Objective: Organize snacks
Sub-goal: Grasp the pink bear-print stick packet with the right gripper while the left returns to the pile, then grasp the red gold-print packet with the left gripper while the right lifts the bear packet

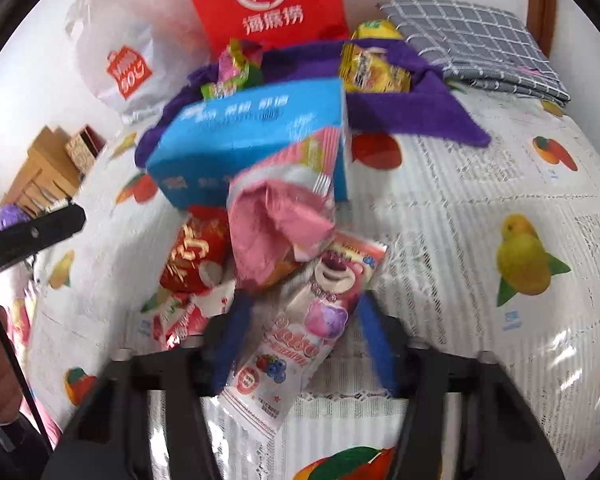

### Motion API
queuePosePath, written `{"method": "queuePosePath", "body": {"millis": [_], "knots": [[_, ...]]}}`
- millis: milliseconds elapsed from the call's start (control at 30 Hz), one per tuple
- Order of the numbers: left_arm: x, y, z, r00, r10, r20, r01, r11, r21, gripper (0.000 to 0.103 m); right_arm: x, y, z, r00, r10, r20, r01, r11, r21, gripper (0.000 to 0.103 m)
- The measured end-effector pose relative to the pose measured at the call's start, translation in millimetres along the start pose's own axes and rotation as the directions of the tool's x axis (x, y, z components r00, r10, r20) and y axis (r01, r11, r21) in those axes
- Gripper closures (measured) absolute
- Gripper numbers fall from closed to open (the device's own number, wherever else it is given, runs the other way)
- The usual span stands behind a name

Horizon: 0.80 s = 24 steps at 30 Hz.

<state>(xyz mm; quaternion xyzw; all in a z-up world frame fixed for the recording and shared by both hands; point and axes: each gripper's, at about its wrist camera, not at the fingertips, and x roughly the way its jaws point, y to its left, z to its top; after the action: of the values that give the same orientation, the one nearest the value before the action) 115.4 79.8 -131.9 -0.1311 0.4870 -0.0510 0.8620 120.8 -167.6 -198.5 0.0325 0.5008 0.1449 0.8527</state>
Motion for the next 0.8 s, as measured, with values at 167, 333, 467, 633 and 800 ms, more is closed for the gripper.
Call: {"method": "queuePosePath", "body": {"millis": [167,333,467,633,800], "knots": [[1,0,-4,1.000,0.003,-0.005,-0.003,1.000,0.005,0.034,-13,-20,-5,0.999,-0.034,0.028,0.034,0.999,-0.011,0.066],[8,-10,-6,1.000,-0.005,-0.019,0.005,1.000,0.016,0.034,-12,-43,-5,0.998,-0.053,0.021,0.053,0.999,-0.002,0.065],[15,-21,-12,0.999,0.001,-0.040,0.001,0.999,0.044,0.034,-4,-45,-4,0.997,-0.058,0.056,0.058,0.998,-0.004,0.064],[20,-32,-17,0.999,0.012,-0.044,-0.009,0.997,0.080,0.034,2,-44,-1,0.991,-0.087,0.107,0.092,0.995,-0.040,0.072],[39,-48,-14,0.998,0.004,-0.055,0.002,0.995,0.099,0.034,1,-58,3,0.981,-0.140,0.137,0.151,0.986,-0.071,0.078]]}}
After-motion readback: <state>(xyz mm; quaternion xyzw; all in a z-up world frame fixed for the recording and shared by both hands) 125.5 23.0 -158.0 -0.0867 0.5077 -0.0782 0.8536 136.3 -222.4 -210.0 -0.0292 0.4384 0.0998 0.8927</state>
